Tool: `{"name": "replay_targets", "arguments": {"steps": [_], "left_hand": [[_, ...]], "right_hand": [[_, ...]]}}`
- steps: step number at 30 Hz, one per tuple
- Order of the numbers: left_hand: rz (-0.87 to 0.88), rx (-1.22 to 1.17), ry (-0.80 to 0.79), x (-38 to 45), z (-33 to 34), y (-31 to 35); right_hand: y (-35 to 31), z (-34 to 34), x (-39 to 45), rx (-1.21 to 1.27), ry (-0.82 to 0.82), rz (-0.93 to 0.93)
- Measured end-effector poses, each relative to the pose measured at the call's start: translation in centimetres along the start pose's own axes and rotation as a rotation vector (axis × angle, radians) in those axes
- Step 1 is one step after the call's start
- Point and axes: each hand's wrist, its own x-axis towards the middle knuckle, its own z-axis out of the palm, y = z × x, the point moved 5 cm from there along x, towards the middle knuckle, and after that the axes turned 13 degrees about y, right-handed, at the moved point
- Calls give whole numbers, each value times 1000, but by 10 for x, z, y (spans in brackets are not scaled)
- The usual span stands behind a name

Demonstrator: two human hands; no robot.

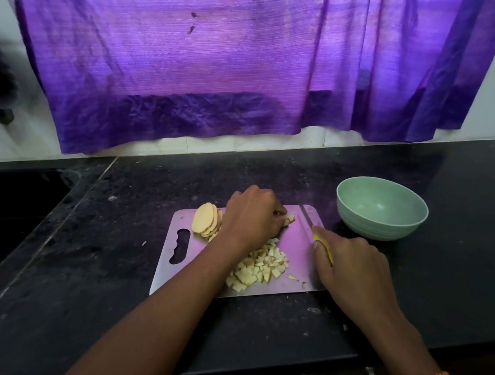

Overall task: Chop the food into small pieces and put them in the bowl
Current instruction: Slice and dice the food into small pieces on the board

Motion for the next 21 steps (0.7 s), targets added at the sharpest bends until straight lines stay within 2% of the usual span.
{"name": "replay_targets", "arguments": {"steps": [3, 7, 21], "left_hand": [[-9, -4, 19, 0, 1, 1], [-38, -8, 36, -1, 3, 0], [-125, 2, -8, 1, 8, -1]], "right_hand": [[1, 0, 1, 84, 20, -7], [-4, 4, 2, 0, -46, -68], [-4, 13, 6, -2, -73, -96]]}}
